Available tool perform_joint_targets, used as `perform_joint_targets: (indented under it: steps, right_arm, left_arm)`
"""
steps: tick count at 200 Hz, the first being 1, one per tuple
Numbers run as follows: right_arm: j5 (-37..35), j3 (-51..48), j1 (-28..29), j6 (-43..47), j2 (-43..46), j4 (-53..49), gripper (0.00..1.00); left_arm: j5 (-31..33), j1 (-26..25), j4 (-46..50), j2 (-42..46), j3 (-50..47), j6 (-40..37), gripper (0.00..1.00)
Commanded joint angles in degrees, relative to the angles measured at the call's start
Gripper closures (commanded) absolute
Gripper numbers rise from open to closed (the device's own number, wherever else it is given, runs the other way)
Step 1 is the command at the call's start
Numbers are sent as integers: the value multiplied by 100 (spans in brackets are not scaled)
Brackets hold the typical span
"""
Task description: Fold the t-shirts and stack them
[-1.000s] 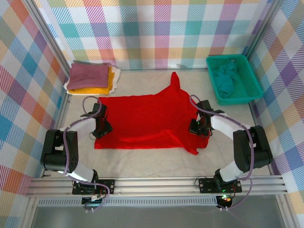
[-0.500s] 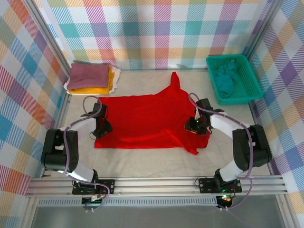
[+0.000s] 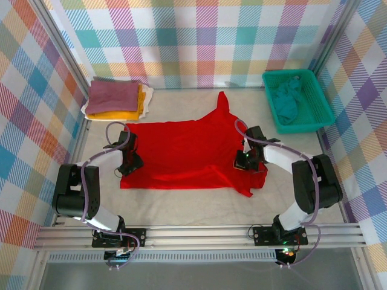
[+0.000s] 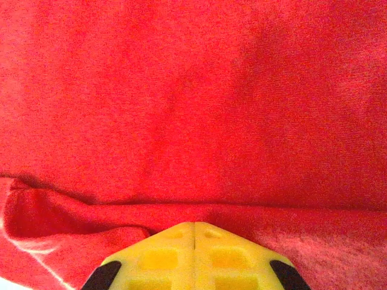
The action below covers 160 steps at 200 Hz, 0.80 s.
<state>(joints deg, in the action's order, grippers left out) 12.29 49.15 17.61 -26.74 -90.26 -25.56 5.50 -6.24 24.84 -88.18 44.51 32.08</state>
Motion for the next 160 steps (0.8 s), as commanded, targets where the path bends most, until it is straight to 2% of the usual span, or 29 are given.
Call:
perform_joint_targets:
  steps: [1, 46, 97, 130, 160]
  right_arm:
    - [-6, 146, 13, -27, 313, -81, 100]
    - [-225, 209, 19, 21, 684, -11, 100]
    - [-304, 1063, 85, 526, 268, 261, 100]
    - [-266, 2714, 544, 1501, -882, 34, 100]
    - [-292, 4939, 923, 2493, -2564, -1028, 100]
  left_arm:
    - [-216, -41, 38, -331, -232, 0, 53]
    - [-185, -42, 48, -322, -215, -19, 53]
    - [-160, -41, 36, -366, -137, -18, 53]
    - [-113, -44, 65, -336, -114, -37, 53]
    - [-58, -39, 135, -281, -96, -53, 53]
